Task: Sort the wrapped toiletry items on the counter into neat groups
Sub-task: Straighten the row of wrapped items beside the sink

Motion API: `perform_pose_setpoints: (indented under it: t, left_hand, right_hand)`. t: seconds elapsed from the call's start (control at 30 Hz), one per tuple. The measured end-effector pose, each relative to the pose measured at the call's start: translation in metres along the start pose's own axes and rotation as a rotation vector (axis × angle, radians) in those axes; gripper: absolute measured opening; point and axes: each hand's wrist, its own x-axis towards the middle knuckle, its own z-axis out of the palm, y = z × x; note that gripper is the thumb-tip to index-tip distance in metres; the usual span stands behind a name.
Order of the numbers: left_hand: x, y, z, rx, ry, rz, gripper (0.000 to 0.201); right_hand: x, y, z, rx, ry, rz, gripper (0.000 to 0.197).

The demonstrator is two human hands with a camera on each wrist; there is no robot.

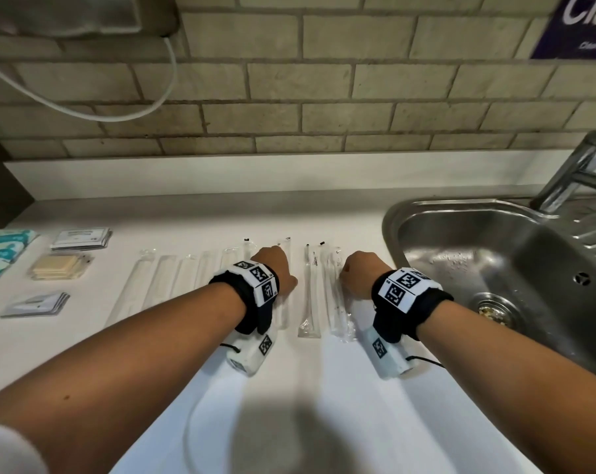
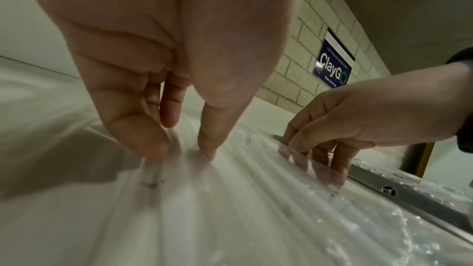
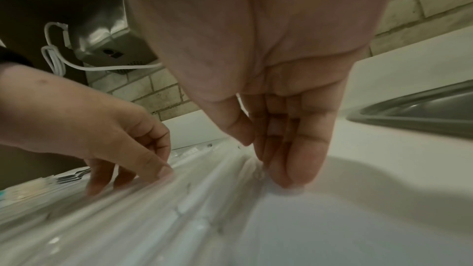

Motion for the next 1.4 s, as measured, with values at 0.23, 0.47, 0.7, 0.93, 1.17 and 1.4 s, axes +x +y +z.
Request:
perform_pose_setpoints:
  t: [0.23,0.47,0.7,0.93,1.17,1.4]
  left_hand:
    - [-0.006,0.001,-0.004,-0.207,-0.027,-0.061,0.025]
    - [-0.007,-0.011,-0.004,-0.287,-0.057,-0.082,0.021]
    - [-0.007,-0.016,0.001,-0.030,-0.024,-0.029,0.031]
    - [-0.016,-0.018,0.001,0.006,0.036,0.292,0.043]
    - [-0.022,-0.024,0.005,0.339,-0.066,0.341,0.069]
    - [-0.024,-0.028,0.008,0.257,-0.055,0.308,0.071]
  right_hand:
    - [0.005,-0.006,-0.001,-0.043,0.032,0.005,0.030]
    - [-0.004,-0.008,-0.009,-0.077,0.063,0.036,0.023]
    - [-0.002,-0.002,-0.015,0.117,0.067,0.026,0.041]
    - [-0.012,0.013,-0.012,-0.164,0.075,0.039,0.036]
    - [-0.010,0.012,-0.005,-0.188,0.112,-0.156,0.041]
    - [-0.025,-0.009,0.013,-0.391,0.107,-0.329,0.062]
